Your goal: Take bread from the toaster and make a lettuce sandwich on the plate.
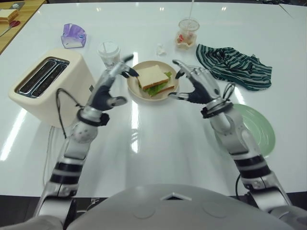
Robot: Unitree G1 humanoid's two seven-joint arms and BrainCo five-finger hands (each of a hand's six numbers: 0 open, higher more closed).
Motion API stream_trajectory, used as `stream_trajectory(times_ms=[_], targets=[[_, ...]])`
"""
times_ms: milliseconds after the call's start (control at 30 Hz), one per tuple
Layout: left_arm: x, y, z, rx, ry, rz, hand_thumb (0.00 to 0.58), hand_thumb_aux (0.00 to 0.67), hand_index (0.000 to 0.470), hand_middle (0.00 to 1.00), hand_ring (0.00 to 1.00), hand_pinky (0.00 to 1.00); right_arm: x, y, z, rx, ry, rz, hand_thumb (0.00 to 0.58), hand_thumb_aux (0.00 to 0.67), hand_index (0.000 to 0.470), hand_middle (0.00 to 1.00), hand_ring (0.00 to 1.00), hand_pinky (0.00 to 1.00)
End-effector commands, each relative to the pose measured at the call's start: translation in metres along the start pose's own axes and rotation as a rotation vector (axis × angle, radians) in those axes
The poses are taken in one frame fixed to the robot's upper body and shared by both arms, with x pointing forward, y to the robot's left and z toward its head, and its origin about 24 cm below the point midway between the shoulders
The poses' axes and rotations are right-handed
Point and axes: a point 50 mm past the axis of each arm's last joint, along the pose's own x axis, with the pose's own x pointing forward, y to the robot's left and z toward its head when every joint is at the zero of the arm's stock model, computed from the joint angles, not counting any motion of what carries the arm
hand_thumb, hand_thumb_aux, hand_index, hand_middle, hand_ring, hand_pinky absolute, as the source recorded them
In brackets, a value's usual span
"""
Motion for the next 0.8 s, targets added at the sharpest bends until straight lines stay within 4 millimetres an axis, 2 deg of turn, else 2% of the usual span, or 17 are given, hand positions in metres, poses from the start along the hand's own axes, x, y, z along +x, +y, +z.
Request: stream_trajectory(times_ms=[33, 167, 267, 367, 467, 800], targets=[[-0.020, 0.012, 0.006, -0.201, 0.134, 0.249, 0.000, 0.000, 0.000, 0.00, 0.00, 0.00, -0.027, 0.000, 0.010, 0.324, 0.066, -0.226, 0.000, 0.000, 0.000, 0.00, 0.00, 0.00], [-0.058, -0.033, -0.028, -0.285, 0.467, 0.121, 0.000, 0.000, 0.000, 0.00, 0.00, 0.00, -0.058, 0.044, -0.001, 0.451, 0.250, -0.208, 0.000, 0.000, 0.000, 0.00, 0.00, 0.00], [-0.076, -0.054, -0.038, -0.327, 0.605, 0.055, 0.000, 0.000, 0.000, 0.00, 0.00, 0.00, -0.066, 0.055, -0.003, 0.470, 0.316, -0.224, 0.000, 0.000, 0.000, 0.00, 0.00, 0.00], [-0.078, -0.060, -0.042, -0.344, 0.655, 0.092, 0.000, 0.000, 0.000, 0.00, 0.00, 0.00, -0.067, 0.064, -0.006, 0.476, 0.394, -0.220, 0.000, 0.000, 0.000, 0.00, 0.00, 0.00], [-0.080, -0.065, -0.045, -0.388, 0.692, 0.134, 0.000, 0.000, 0.000, 0.00, 0.00, 0.00, -0.071, 0.080, -0.006, 0.567, 0.505, -0.192, 0.000, 0.000, 0.000, 0.00, 0.00, 0.00], [-0.075, -0.062, -0.050, -0.391, 0.669, 0.195, 0.000, 0.000, 0.000, 0.00, 0.00, 0.00, -0.066, 0.086, -0.007, 0.589, 0.495, -0.152, 0.000, 0.000, 0.000, 0.00, 0.00, 0.00]])
